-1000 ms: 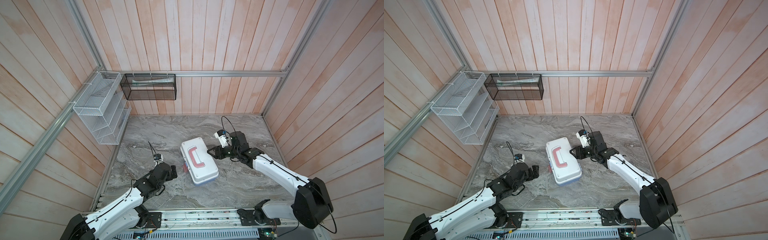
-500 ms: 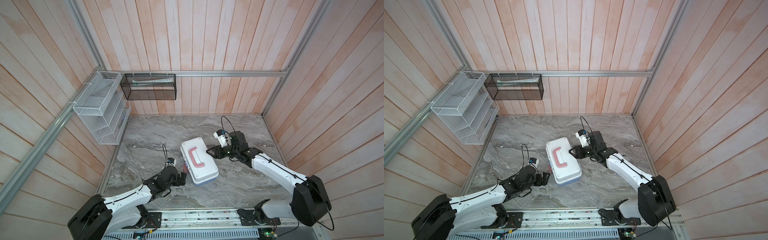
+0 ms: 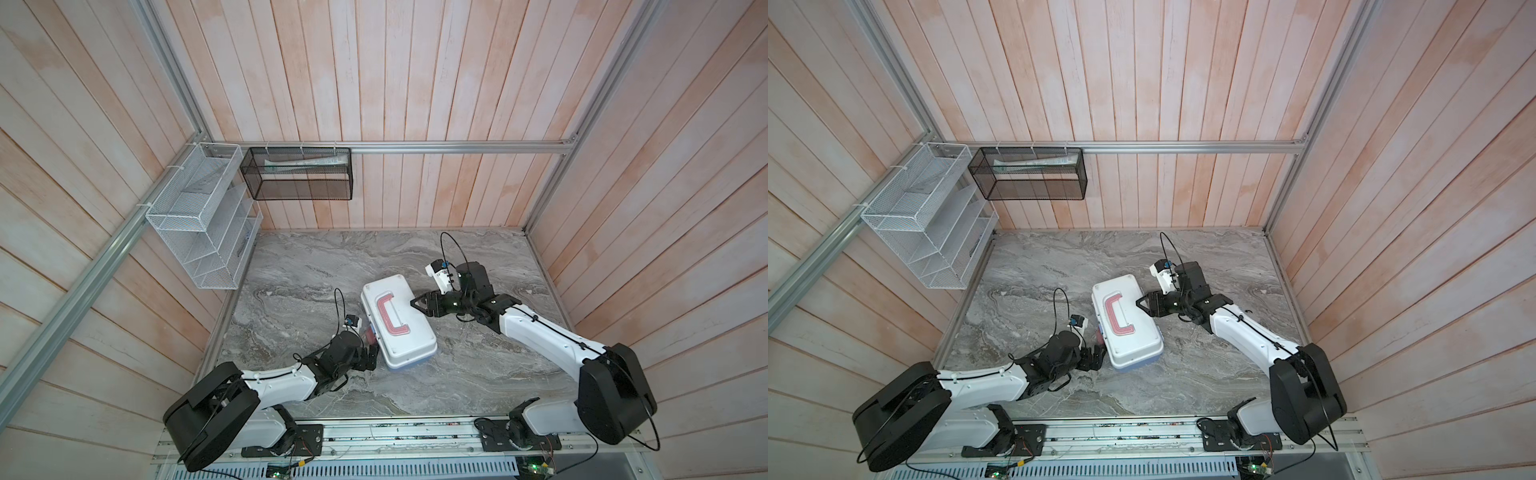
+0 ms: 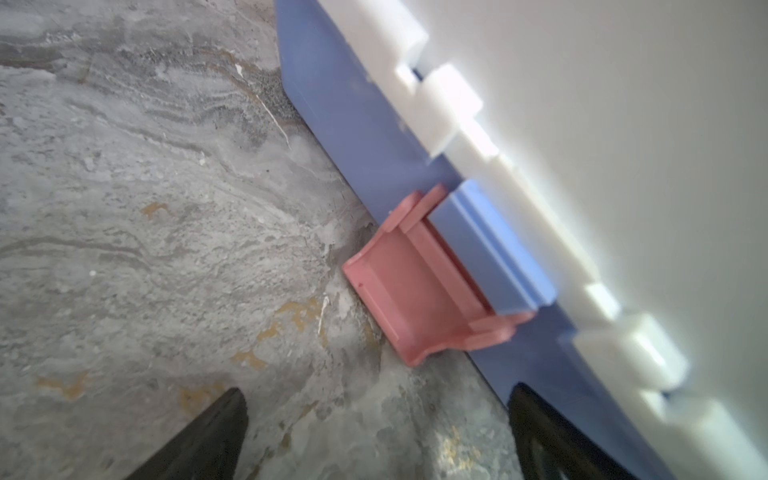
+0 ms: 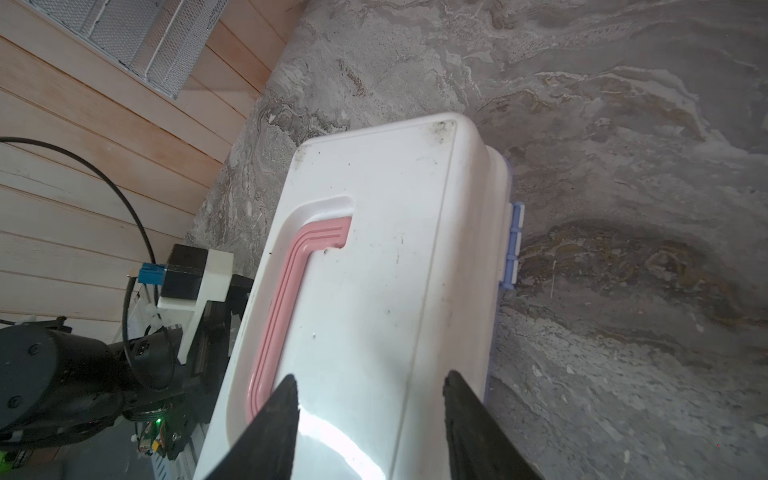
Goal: Pack the tool kit
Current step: 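Lower the left gripper beside the open pink latch on the box side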
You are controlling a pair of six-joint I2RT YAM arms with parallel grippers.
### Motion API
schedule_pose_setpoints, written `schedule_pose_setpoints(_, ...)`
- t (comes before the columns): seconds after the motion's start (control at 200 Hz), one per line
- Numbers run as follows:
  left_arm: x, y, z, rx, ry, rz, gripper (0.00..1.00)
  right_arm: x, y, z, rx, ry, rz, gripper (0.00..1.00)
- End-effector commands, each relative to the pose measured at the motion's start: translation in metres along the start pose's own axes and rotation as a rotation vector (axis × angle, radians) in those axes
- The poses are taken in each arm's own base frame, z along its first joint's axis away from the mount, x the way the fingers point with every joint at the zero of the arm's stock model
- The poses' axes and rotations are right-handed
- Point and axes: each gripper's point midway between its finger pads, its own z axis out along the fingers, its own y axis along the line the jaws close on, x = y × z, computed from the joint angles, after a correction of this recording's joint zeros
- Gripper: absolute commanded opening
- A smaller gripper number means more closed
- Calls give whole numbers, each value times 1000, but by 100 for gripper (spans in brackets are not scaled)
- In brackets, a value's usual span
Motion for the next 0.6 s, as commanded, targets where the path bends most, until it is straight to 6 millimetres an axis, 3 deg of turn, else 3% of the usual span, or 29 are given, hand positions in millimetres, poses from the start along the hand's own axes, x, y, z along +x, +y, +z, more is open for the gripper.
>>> schedule_pose_setpoints(0.0,9,12,4,-60,26,5,100,-3,1,2,-24,-3,8,54)
schedule_pose_setpoints(0.195,1,41,-2,-249,1,-86,100,2,1,5,-40,1,20,54)
schedule_pose_setpoints(0.33,-8,47,-10,-293,-37,-119,100,4,0,8,-51,0,35,54)
schedule_pose_setpoints(0.49,-17,45,-15,-279,-77,-124,100,2,3,7,-64,-9,34,54)
schedule_pose_setpoints(0.595,-15,23,-14,-158,-72,-85,100,1,5,4,-65,-15,31,54)
